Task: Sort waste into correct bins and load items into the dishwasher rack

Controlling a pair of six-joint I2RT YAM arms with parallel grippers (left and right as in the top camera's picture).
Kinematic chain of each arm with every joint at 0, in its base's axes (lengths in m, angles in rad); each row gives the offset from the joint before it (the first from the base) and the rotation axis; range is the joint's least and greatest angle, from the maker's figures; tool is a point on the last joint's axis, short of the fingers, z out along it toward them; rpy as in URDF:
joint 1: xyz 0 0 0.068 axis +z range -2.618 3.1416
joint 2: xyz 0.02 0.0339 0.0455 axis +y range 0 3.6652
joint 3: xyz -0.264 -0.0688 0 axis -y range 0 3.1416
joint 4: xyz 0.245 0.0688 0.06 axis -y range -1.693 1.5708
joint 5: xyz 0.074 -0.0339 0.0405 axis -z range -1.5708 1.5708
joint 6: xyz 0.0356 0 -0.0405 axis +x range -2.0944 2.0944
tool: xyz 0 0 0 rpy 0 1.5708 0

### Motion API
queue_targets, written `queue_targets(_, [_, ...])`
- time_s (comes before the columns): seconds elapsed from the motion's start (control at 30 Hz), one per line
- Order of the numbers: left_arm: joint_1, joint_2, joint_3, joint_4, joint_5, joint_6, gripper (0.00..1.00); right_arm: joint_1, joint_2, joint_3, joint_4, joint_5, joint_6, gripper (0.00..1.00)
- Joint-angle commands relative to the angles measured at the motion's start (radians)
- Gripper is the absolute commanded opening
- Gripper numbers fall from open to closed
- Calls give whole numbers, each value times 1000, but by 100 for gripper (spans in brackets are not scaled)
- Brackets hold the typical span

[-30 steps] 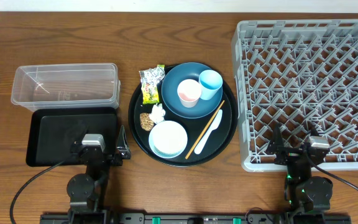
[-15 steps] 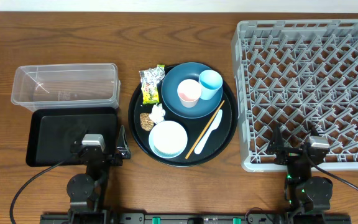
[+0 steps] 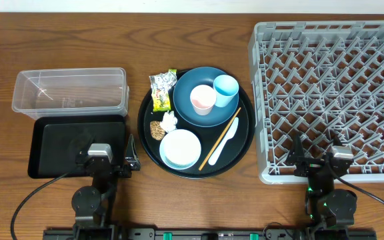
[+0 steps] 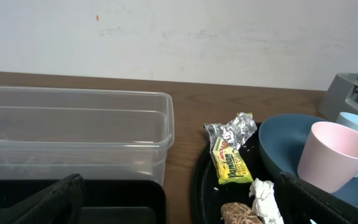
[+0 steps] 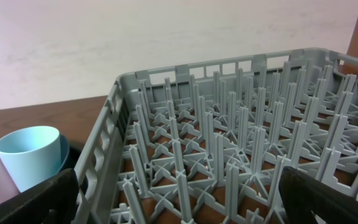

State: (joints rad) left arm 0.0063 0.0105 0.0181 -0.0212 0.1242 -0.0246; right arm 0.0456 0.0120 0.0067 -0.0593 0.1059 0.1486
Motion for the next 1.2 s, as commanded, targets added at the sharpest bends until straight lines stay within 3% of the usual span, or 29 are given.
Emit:
queue_targets(0.0, [7,0,-14,-35,21,13,98,8,1,-2,-4,10,-11,99])
queue_targets(0.27, [8,0,-14,7,27,12,98,8,1,-2,-4,10,-11,99])
queue_targets(0.43, [8,0,33,73,127,-21,98,8,1,-2,-4,10,-11,99])
queue_targets(0.8, [8,109,388,-232,130,-59,98,8,1,-2,-4,10,-11,99])
queue_targets(1.17, [8,576,957,-582,145,-59,98,8,1,-2,-4,10,-11,99])
